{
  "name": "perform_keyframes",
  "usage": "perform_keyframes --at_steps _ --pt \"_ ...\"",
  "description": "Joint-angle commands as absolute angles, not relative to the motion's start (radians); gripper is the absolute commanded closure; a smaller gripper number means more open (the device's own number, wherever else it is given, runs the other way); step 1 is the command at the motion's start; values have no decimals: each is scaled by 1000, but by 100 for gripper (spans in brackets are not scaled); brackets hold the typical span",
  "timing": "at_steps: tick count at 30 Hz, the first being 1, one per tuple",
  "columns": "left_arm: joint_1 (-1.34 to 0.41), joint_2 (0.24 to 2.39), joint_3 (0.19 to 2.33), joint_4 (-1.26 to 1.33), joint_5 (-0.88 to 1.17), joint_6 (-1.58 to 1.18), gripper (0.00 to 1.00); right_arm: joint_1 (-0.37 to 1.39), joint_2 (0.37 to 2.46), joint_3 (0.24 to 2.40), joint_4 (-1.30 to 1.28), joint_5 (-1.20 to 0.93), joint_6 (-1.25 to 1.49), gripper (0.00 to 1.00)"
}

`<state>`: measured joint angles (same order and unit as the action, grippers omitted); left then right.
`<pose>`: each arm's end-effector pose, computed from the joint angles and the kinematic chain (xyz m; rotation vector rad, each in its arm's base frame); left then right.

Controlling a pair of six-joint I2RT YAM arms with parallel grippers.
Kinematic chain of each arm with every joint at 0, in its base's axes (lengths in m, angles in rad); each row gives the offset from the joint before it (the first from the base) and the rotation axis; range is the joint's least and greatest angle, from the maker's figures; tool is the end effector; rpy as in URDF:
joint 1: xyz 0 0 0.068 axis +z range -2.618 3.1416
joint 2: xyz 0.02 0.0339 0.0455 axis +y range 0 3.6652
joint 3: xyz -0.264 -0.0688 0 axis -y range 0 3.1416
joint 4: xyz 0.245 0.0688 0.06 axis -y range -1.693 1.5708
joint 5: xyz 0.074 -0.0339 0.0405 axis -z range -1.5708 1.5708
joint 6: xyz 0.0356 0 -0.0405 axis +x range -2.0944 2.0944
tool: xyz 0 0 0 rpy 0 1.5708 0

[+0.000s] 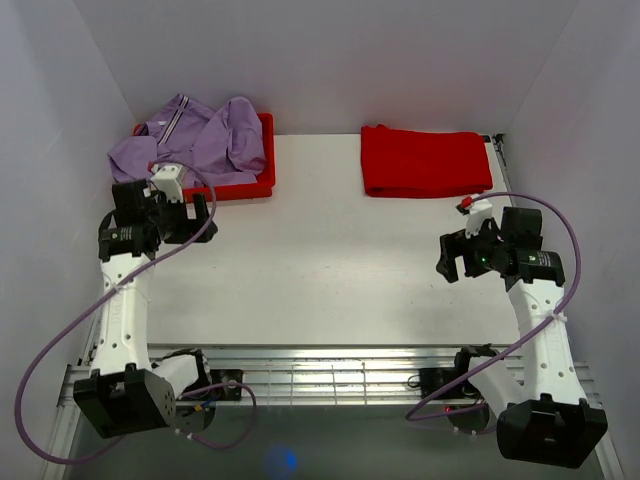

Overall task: Fold and stack the trousers
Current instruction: Grab the trousers from the pile

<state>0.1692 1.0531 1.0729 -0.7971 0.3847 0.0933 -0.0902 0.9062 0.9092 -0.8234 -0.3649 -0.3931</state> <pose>0.2086 0.0221 0.3327 0.0999 2.2966 -0.3168 0.1756 -0.0031 0.3036 -0.5178 2.2731 0.1974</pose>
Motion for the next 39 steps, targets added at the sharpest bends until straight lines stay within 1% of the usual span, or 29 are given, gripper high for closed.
perform_keyframes --at_steps 1,2,3,4,5,6,8,9,10,12,13,16,23,28,29,31,32,34,35,36,37,38,39 --pt "176 1173 1260 -736 321 46 2 -95 931 953 -844 -403 -405 10" --pt "176 1266 1313 -730 299 34 2 -95 936 953 -842 -400 -405 10" --pt "176 1314 1415 -723 285 17 2 -95 940 953 -839 -393 -403 10" --pt "176 1359 1463 -712 273 -33 2 -97 949 954 -835 -378 -405 10" --pt "175 1452 1509 -687 291 -35 2 -97 954 956 -834 -370 -403 10" --pt "176 1501 1604 -677 301 -35 2 -97 957 956 -834 -365 -406 10" --pt "176 1602 1704 -646 305 -46 2 -97 972 957 -835 -359 -411 10" --pt "176 1711 1757 -641 295 -49 3 -97 979 956 -834 -356 -413 10" --pt "176 1770 1870 -640 284 -60 3 -97 991 957 -833 -354 -414 10" --pt "176 1885 1989 -655 301 -69 3 -98 1006 956 -825 -351 -413 10" --pt "176 1992 2091 -666 325 -74 3 -101 1011 956 -824 -351 -414 10" --pt "176 2153 2199 -646 339 -107 3 -103 1032 957 -822 -347 -417 10" --pt "175 2330 2175 -529 289 -127 2 -103 1058 965 -833 -341 -426 10" --pt "169 2381 2172 -528 284 -118 2 -103 1051 963 -841 -330 -431 10" --pt "169 2381 2174 -525 290 -114 12 -103 1049 962 -844 -330 -433 10" --pt "169 2365 2177 -508 324 -115 24 -104 1045 965 -850 -331 -436 10" --pt "169 2353 2177 -497 337 -118 40 -104 1043 966 -850 -333 -436 10" --pt "169 2304 2177 -460 420 -120 52 -104 1037 966 -850 -337 -436 10" --pt "169 2286 2180 -447 445 -129 72 -104 1037 966 -851 -339 -436 10" --pt "170 2249 2184 -436 487 -138 84 -104 1034 966 -853 -344 -436 10" --pt "169 2234 2215 -422 500 -149 94 -104 1032 966 -851 -345 -436 10" --pt "169 2220 2239 -419 512 -173 100 -104 1031 969 -851 -347 -436 10" --pt "170 2204 2264 -414 550 -184 100 -104 1028 971 -851 -350 -437 10"
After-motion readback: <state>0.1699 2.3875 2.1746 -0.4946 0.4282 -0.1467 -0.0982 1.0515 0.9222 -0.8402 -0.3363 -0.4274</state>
